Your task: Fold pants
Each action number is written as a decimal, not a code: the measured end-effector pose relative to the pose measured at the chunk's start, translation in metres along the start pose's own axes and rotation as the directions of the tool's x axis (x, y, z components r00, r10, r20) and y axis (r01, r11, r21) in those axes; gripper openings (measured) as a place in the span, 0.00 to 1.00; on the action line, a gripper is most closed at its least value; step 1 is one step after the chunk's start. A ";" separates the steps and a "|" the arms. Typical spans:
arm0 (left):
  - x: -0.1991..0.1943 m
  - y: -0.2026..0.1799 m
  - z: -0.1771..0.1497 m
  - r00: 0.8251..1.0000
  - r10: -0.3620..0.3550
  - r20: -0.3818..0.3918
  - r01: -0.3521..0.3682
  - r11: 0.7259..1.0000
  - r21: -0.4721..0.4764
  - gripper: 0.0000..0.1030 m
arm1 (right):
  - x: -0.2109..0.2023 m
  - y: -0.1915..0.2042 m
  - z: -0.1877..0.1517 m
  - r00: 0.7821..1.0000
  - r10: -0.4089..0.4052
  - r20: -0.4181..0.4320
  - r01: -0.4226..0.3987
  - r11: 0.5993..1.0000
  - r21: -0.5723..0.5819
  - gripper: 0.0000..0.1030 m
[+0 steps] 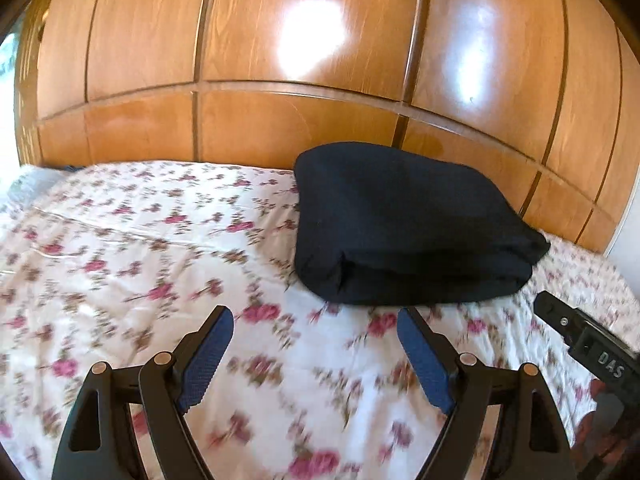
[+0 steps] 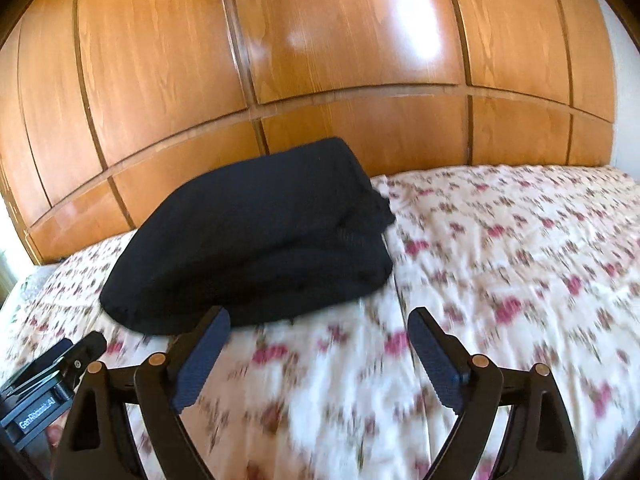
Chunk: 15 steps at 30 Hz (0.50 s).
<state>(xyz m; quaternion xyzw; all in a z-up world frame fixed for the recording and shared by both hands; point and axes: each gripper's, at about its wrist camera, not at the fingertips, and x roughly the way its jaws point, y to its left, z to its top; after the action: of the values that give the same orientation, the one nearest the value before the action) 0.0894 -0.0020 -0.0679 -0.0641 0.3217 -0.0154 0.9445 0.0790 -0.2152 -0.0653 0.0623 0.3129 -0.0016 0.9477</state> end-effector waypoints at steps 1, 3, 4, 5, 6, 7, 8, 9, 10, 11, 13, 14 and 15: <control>-0.006 -0.001 -0.002 1.000 0.008 -0.002 -0.008 1.000 0.008 0.83 | -0.009 0.001 -0.005 1.000 -0.001 -0.007 0.001 1.000 -0.011 0.90; -0.017 -0.002 -0.006 1.000 0.026 -0.015 -0.026 0.999 0.019 0.83 | -0.023 0.003 -0.011 1.000 -0.007 -0.021 0.006 1.000 -0.029 0.93; -0.023 -0.003 -0.008 0.999 0.035 -0.020 -0.035 0.999 0.023 0.83 | -0.031 0.004 -0.014 1.000 -0.011 -0.026 0.010 0.999 -0.034 0.93; -0.030 -0.004 -0.011 0.998 0.049 -0.026 -0.048 0.998 0.030 0.83 | -0.037 0.003 -0.016 1.000 -0.008 -0.027 0.007 0.999 -0.036 0.94; -0.036 -0.004 -0.012 0.998 0.056 -0.027 -0.055 0.998 0.037 0.83 | -0.044 0.002 -0.018 1.000 -0.004 -0.028 0.003 0.999 -0.037 0.94; -0.042 -0.005 -0.014 0.998 0.059 -0.027 -0.058 0.997 0.046 0.83 | -0.050 0.002 -0.019 1.000 -0.003 -0.027 0.002 0.999 -0.037 0.94; -0.047 -0.006 -0.015 0.998 0.059 -0.028 -0.058 0.997 0.052 0.83 | -0.055 0.001 -0.020 1.000 -0.003 -0.026 0.002 0.999 -0.038 0.95; -0.052 -0.007 -0.016 0.998 0.060 -0.032 -0.058 0.997 0.053 0.83 | -0.061 0.001 -0.021 1.000 -0.006 -0.026 0.005 0.999 -0.039 0.95; -0.056 -0.007 -0.016 0.998 0.059 -0.033 -0.057 0.997 0.050 0.83 | -0.065 0.002 -0.022 1.000 -0.008 -0.024 0.007 0.999 -0.040 0.95; -0.060 -0.006 -0.017 0.998 0.060 -0.037 -0.058 0.998 0.039 0.83 | -0.069 0.003 -0.024 1.000 -0.006 -0.021 0.005 0.999 -0.044 0.95; -0.066 -0.004 -0.016 0.997 0.058 -0.045 -0.057 0.998 0.016 0.83 | -0.077 0.008 -0.025 1.000 -0.012 -0.025 0.010 0.997 -0.071 0.96; -0.069 -0.004 -0.017 0.997 0.059 -0.044 -0.059 0.998 0.010 0.83 | -0.080 0.010 -0.026 1.000 -0.022 -0.021 0.020 0.997 -0.080 0.96; -0.071 -0.003 -0.016 0.997 0.064 -0.042 -0.064 0.998 0.005 0.83 | -0.083 0.012 -0.026 0.999 -0.032 -0.015 0.030 0.996 -0.084 0.96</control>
<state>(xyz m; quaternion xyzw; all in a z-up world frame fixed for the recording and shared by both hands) 0.0228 -0.0021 -0.0370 -0.0516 0.3432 0.0128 0.9378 -0.0033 -0.2036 -0.0355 0.0177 0.3212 -0.0027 0.9468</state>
